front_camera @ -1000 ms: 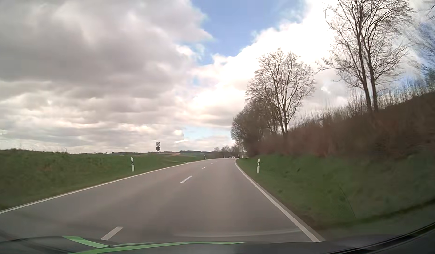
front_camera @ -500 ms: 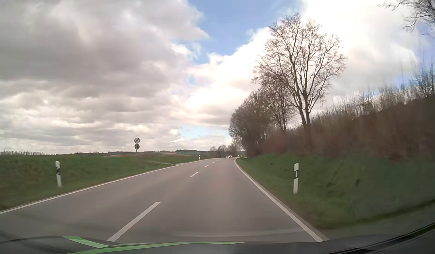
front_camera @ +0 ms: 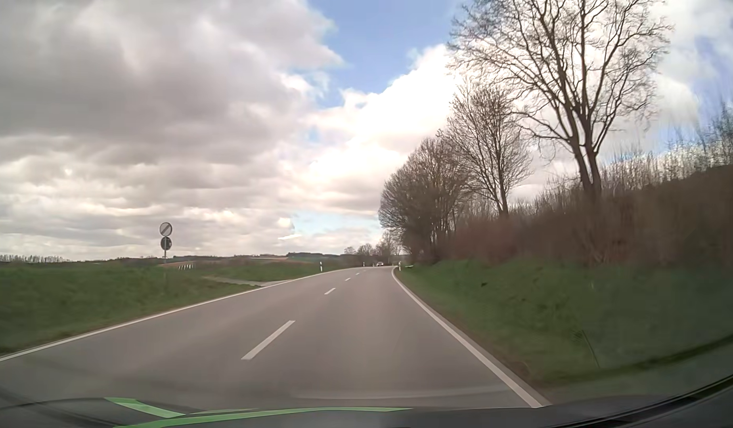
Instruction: Follow the waypoints while adhering to traffic rules and regulations
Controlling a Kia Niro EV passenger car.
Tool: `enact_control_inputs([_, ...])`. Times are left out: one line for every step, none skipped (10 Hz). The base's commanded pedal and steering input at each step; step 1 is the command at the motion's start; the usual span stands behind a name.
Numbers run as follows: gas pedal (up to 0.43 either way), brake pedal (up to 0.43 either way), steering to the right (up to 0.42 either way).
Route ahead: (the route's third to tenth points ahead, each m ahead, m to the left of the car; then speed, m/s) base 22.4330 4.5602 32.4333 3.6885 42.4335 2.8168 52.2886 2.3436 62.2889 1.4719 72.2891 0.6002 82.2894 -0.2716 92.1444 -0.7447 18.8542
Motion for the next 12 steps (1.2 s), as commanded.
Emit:
enact_control_inputs([0.240, 0.000, 0.010])
enact_control_inputs([0.240, 0.000, 0.009])
enact_control_inputs([0.240, 0.000, 0.008])
enact_control_inputs([0.240, 0.000, 0.008])
enact_control_inputs([0.240, 0.000, 0.007])
enact_control_inputs([0.240, 0.000, 0.007])
enact_control_inputs([0.240, 0.000, 0.007])
enact_control_inputs([0.240, 0.000, 0.007])
enact_control_inputs([0.240, 0.000, 0.007])
enact_control_inputs([0.240, 0.000, 0.007])
enact_control_inputs([0.240, 0.000, 0.007])
enact_control_inputs([0.240, 0.000, 0.006])
